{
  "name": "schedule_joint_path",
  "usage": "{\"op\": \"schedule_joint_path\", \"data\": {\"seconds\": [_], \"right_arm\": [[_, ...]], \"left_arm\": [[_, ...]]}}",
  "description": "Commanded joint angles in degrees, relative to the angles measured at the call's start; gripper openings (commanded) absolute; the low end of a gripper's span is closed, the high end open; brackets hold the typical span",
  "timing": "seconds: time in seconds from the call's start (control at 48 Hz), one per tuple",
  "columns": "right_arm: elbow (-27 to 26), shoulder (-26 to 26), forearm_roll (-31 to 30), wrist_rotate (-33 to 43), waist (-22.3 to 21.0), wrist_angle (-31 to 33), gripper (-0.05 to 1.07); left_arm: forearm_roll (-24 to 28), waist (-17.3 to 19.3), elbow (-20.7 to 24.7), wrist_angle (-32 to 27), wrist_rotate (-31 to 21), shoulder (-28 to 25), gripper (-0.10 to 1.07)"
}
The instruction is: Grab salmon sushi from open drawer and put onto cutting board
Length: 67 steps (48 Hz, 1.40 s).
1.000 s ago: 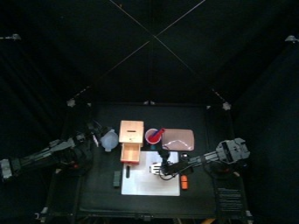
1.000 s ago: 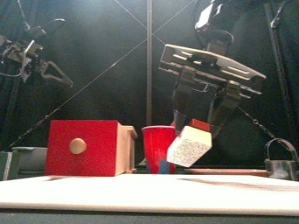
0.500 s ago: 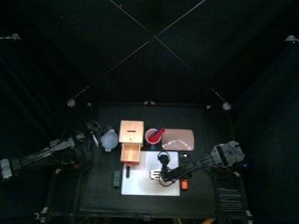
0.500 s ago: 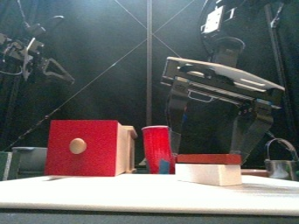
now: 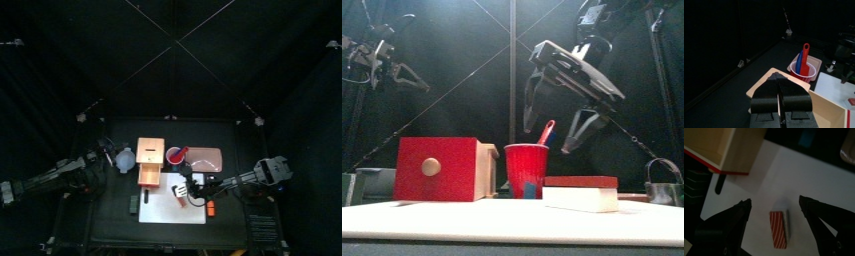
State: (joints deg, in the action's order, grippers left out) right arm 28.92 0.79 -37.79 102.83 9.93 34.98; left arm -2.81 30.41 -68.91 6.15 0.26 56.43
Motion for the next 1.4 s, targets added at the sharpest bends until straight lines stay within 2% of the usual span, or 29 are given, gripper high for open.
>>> {"op": "schedule_joint_path", "data": {"seconds": [0.0,0.104,0.229,0.354,0.479,0.646,0.917,1.167,1.375], "right_arm": [[0.6,-2.8,-0.7,-6.3,-3.0,-4.0,1.01],[1.8,-2.9,0.9,-14.6,-6.0,-7.6,0.93],[2.2,-2.9,3.4,-22.4,-9.0,-10.6,0.76],[1.8,-2.8,4.5,-27.5,-10.2,-12.4,0.55],[1.7,-2.4,4.5,-29.3,-10.2,-13.5,0.43],[1.7,-1.5,2.9,-29.6,-9.8,-16.3,0.43],[0.1,2.5,1.8,-29.7,-8.7,-18.8,0.43],[-6.4,10.1,-0.4,-29.6,-9.8,-18.6,0.42],[-9.8,12.7,-2.2,-29.6,-10.5,-18.4,0.42]], "left_arm": [[0.0,0.0,2.6,0.5,0.0,-1.7,0.02],[0.1,0.1,4.8,-0.4,0.0,-4.0,0.02],[0.2,0.0,9.8,-4.2,0.1,-8.7,0.02],[0.7,0.4,15.9,-10.5,0.1,-13.8,0.02],[1.6,1.9,22.3,-17.4,0.2,-19.2,0.02],[4.7,4.5,29.7,-23.6,0.4,-26.6,0.02],[11.2,5.7,41.3,-30.5,0.3,-42.1,0.02],[14.0,6.0,47.1,-31.9,0.3,-50.9,0.02],[15.5,5.8,50.4,-34.5,0.3,-56.5,0.02]]}}
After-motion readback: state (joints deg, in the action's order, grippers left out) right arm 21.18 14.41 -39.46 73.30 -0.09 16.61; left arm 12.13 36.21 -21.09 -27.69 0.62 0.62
